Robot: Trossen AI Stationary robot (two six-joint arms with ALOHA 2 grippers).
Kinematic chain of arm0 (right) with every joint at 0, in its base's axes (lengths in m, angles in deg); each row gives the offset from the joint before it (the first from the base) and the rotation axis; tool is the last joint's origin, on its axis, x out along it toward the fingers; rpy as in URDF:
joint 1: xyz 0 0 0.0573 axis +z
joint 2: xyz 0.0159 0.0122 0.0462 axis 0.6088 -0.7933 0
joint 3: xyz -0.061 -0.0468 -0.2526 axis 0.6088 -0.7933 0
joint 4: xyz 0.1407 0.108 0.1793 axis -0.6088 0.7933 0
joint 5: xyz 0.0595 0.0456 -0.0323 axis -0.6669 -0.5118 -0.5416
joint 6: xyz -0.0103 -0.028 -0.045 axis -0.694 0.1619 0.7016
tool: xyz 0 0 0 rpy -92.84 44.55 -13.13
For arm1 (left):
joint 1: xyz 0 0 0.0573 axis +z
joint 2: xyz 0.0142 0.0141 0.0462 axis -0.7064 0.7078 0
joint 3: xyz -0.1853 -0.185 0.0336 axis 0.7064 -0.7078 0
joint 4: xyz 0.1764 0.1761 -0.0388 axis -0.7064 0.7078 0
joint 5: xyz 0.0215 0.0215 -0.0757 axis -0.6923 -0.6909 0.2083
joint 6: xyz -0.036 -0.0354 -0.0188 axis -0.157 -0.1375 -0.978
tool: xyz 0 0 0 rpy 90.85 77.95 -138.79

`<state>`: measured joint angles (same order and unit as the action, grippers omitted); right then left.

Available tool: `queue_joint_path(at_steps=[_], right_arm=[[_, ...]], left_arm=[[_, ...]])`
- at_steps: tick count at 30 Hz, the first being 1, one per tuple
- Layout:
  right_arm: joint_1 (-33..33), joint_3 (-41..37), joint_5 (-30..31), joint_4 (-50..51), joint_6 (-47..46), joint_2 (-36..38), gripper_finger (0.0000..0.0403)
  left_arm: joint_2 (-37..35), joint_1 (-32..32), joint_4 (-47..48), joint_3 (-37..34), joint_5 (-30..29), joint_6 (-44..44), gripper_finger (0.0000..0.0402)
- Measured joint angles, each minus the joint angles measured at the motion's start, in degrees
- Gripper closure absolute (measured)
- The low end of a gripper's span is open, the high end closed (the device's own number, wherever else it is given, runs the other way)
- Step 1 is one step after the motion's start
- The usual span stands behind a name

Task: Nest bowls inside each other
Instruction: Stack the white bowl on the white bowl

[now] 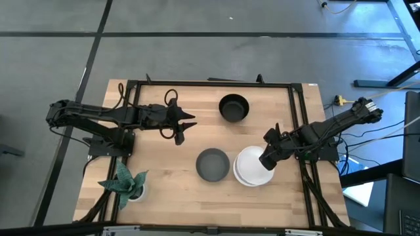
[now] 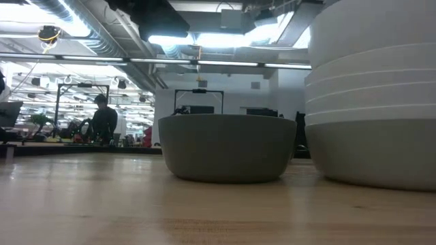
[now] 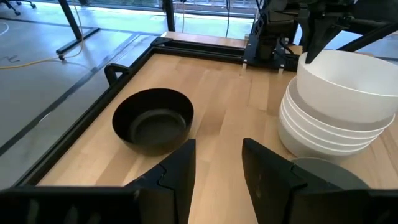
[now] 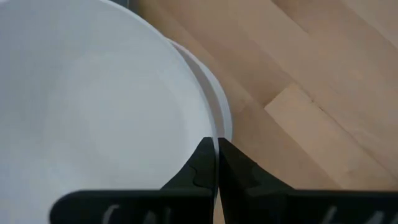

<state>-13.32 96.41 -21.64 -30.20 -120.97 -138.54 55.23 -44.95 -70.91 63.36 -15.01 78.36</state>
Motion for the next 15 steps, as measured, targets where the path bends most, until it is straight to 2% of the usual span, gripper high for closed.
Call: queue_joint_path(at_steps=[11,15], right_arm=[[0.0,0.0,-1.4,-0.6,1.3,-4.4,0.0398],[0.0,0.0,-0.8,-0.9,1.4,-5.1,0.038]], left_arm=[[0.0,0.0,0.0,0.0,0.0,0.0,0.0276],[0.0,0.0,0.0,0.0,0.0,0.0,0.0276]])
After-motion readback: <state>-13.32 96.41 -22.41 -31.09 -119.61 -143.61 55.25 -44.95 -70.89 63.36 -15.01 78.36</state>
